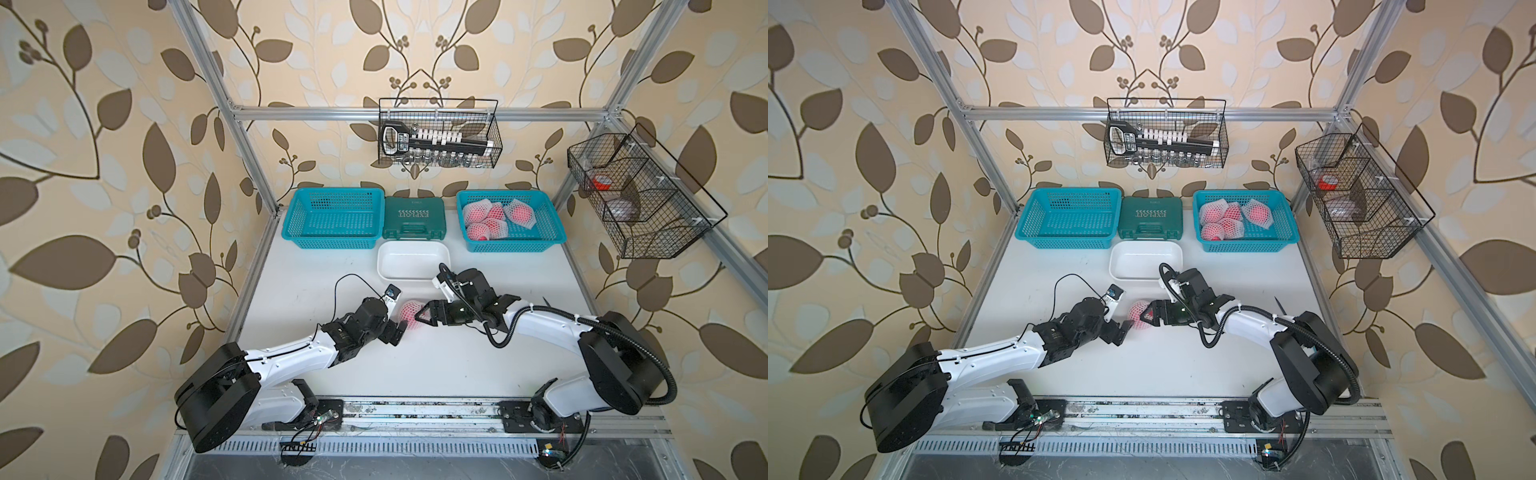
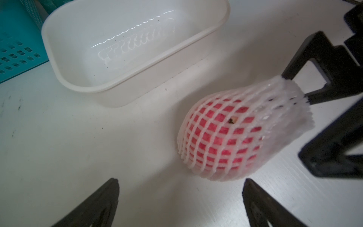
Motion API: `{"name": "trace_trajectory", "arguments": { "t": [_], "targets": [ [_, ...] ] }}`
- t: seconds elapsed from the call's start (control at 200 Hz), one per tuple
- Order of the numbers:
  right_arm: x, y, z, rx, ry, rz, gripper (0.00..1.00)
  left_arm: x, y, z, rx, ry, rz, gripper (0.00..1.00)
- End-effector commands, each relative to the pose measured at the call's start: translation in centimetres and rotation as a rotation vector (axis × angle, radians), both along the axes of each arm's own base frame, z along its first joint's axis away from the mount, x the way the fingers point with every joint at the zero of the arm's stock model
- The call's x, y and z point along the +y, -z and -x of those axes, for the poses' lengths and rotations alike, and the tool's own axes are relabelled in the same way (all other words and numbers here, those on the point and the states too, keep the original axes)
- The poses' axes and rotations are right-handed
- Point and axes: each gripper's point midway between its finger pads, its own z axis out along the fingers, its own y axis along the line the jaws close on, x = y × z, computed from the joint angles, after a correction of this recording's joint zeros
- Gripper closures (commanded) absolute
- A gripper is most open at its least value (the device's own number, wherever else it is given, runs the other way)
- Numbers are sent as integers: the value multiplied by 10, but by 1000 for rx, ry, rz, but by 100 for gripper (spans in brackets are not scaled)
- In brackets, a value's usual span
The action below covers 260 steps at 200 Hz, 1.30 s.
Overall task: Remove foam nets from apples
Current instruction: Remove the foam net from the apple.
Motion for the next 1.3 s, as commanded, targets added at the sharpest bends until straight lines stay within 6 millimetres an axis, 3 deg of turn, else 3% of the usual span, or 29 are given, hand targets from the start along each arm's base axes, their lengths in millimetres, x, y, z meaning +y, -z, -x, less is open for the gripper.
{"name": "trace_trajectory", "arguments": {
  "t": [0.0, 0.16, 0.245, 0.325, 0.395, 0.6, 0.685, 0.765, 0.96, 1.125, 1.295],
  "targets": [
    [13, -18, -11, -52, -11, -48, 19, 4, -12, -6, -38, -28, 29, 1],
    [12, -21, -14, -69, -2, -28, 49, 4, -15, -5, -44, -23, 34, 1],
    [10, -17, -17, -77, 0, 8, 57, 4, -15, -5, -45, -24, 35, 1],
    [11, -9, -17, -76, -16, 62, 57, 4, -14, -4, -47, -21, 34, 1],
    [14, -8, -17, -80, -30, 83, 34, 5, -14, -3, -47, -22, 33, 1],
    [22, -9, -19, -104, -37, 139, 32, 8, -14, -2, -52, -27, 37, 1],
    [22, -3, -20, -97, -35, 156, 42, 8, -14, -2, -51, -27, 37, 1],
    [23, -2, -22, -95, -32, 162, 60, 9, -13, -1, -48, -30, 33, 1],
    [19, -2, -24, -111, -22, 199, 77, 12, -19, -1, -60, -42, 50, 1],
    [16, -11, -24, -128, -21, 210, 84, 12, -29, -1, -77, -42, 67, 1],
    [5, -33, -21, -151, -20, 259, 92, 15, -40, 0, -98, -53, 82, 1]
  ]
}}
